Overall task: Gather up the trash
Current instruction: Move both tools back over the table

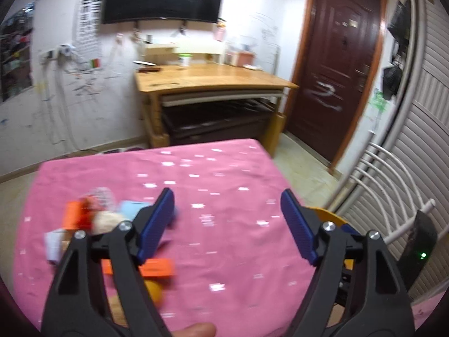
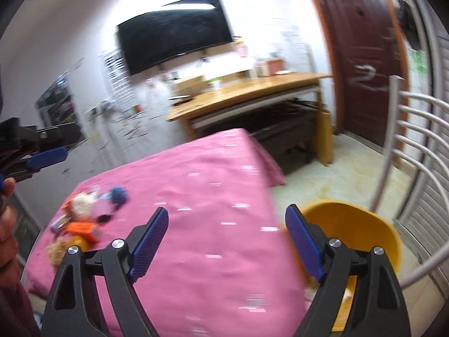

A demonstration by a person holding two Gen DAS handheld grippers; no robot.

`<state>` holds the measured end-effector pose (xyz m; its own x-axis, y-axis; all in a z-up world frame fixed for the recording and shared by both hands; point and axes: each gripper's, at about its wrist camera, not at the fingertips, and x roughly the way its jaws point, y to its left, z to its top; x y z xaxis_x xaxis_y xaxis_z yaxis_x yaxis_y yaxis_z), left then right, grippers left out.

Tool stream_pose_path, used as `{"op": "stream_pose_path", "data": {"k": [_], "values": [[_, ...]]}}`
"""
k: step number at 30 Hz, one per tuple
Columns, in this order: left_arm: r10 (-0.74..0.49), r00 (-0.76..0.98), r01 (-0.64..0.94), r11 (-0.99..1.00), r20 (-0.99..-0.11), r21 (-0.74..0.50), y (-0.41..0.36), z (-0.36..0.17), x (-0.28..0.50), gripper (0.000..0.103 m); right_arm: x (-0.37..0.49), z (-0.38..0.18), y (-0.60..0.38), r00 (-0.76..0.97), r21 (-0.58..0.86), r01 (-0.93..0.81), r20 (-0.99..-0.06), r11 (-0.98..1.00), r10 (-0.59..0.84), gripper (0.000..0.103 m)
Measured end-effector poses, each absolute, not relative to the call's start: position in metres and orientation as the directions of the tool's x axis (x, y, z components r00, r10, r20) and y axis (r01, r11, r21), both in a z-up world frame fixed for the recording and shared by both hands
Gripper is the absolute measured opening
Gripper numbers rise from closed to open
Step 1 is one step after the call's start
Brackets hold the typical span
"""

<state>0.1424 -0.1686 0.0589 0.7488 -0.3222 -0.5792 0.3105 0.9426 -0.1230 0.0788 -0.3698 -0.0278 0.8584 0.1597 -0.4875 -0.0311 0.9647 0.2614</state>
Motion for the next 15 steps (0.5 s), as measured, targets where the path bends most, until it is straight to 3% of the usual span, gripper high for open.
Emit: {"op": "stream_pose_path", "data": {"k": [12,15], "values": [[-0.103,0.797,0.064,0.994,-0.595,-0.086,-0.022,0.05,0.143,0.077,0.088,-0.017,-0.242,0.779,0.202,-0.298,-0.514,0.933,0.36,0.08],[-0.063,0.788,0.026,0.997,-0.612,-0.069,0.002,0.041,0.143,0.083,0.087,-0.016,-0.219,0.75,0.204,-0.359,-0.518,0.911,0.411,0.08]]}}
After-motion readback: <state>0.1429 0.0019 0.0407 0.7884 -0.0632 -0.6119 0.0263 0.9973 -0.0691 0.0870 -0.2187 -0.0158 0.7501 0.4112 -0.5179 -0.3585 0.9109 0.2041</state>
